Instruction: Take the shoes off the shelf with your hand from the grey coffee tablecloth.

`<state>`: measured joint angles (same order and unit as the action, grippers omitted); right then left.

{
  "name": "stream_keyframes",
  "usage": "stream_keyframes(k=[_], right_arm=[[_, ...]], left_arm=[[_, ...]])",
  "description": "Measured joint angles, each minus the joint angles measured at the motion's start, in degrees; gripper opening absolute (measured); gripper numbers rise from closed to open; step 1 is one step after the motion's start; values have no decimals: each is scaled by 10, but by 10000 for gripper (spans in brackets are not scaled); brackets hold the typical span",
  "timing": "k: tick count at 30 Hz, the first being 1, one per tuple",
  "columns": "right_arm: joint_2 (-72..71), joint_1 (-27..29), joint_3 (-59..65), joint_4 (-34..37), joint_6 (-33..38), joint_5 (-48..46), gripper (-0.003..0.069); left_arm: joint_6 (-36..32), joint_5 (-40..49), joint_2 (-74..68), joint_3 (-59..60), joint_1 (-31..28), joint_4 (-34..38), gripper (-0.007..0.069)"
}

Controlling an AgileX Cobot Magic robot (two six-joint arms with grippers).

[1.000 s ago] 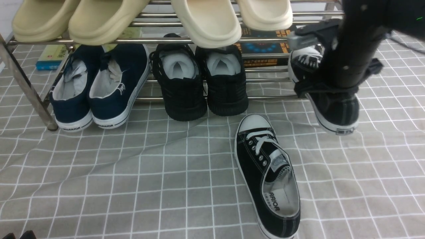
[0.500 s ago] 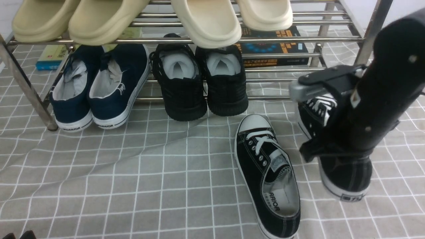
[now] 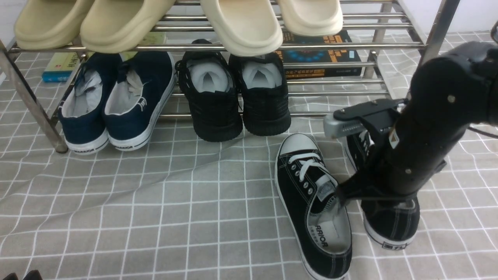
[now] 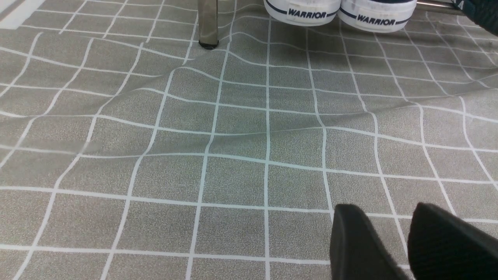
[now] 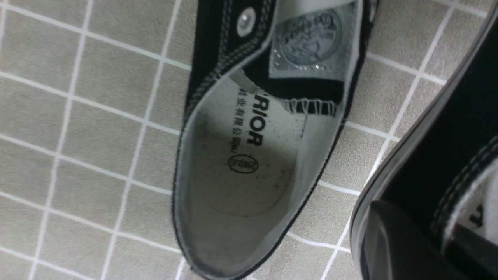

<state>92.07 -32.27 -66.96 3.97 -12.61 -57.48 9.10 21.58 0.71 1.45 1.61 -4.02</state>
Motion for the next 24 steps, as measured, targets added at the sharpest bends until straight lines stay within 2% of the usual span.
stream_keyframes(k=[10, 20, 24], right_arm=[[12, 0, 62, -4, -12, 77, 25], [12, 0, 62, 32, -4, 40, 60], [12, 0, 62, 33, 0, 27, 100]], left_arm=[[0, 0, 0, 0, 0, 0, 241], [0, 0, 0, 0, 0, 0, 241], [0, 0, 0, 0, 0, 0, 241]])
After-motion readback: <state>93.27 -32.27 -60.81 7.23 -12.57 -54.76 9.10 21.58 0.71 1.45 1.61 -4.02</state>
